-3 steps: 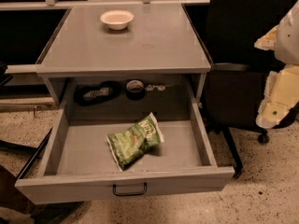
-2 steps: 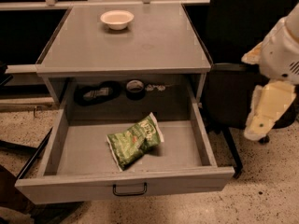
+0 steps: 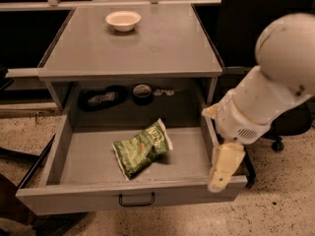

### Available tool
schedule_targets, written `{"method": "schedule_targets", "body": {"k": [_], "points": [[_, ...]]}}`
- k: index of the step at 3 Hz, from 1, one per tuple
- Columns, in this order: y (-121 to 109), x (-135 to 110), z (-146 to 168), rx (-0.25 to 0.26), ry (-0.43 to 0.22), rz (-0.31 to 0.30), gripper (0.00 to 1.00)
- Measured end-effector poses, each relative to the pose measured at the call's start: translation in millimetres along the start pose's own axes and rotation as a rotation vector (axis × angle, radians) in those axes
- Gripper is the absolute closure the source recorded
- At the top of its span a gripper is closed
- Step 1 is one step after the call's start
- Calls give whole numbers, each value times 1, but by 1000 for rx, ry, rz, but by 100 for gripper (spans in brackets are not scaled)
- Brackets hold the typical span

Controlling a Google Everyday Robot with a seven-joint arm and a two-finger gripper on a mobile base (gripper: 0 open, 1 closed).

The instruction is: Pick green jalapeno chip bag from top drawer and place on counter

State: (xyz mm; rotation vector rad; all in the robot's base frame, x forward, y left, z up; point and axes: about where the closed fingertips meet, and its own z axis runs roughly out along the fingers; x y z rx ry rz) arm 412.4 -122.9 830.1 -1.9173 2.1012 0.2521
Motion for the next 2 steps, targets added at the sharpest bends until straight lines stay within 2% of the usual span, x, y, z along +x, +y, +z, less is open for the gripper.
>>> {"method": "schedule_targets", "body": {"k": [1,2], "points": [[-1,-45,64,-3,-85,-89,0],[-1,-45,64,-3,-86,-89,0]]}}
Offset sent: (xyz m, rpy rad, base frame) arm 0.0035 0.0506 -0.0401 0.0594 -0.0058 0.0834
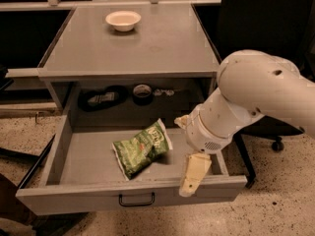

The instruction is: Pick green jalapeno chip bag from top drawer and place on counter

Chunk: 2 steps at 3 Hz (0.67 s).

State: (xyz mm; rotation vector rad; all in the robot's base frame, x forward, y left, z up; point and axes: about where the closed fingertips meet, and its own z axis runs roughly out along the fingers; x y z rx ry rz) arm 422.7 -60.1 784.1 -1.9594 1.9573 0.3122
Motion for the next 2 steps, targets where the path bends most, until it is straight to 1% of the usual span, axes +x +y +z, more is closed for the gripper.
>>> {"method": "schedule_targets", "body": {"k": [1,2], "points": [[-9,-4,8,8,-21,-21,0],[-50,-31,32,29,-71,-89,0]]}}
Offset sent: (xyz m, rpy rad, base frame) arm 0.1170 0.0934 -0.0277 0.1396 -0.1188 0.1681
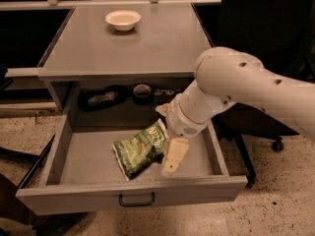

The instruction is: Pick green jalapeno chip bag from top drawer and place on counter

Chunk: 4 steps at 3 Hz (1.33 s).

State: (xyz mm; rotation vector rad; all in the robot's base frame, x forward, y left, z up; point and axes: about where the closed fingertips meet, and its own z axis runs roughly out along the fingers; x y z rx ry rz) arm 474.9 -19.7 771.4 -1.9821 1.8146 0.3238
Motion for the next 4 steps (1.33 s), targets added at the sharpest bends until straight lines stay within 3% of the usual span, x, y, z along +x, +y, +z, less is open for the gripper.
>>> {"method": "schedule_targets", "body": {"k": [1,2,3,4], "points": [[-42,-30,51,0,-65,-76,0],[-66,-50,108,12,-119,-122,0],[-87,-63,152,58,-124,-157,0],[-110,-58,184,93,-98,-156,0]]}}
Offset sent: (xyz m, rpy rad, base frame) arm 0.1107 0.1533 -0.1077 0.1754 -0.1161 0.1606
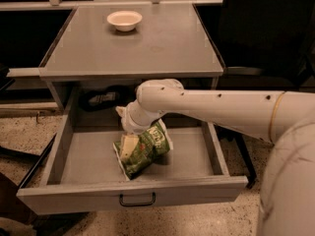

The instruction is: Pick green jalapeno chip bag from top drawer and place on counter

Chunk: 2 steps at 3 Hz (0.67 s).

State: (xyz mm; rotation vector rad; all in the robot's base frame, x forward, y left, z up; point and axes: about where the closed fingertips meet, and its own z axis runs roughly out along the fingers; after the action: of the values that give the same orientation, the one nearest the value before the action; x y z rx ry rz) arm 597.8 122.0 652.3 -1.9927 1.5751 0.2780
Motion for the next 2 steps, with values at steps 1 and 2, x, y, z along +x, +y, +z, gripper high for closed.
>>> {"method": "schedule_targets", "body": {"k": [1,2], "points": [[-6,17,23,4,44,8,0],[-12,30,39,6,83,15,0]]}}
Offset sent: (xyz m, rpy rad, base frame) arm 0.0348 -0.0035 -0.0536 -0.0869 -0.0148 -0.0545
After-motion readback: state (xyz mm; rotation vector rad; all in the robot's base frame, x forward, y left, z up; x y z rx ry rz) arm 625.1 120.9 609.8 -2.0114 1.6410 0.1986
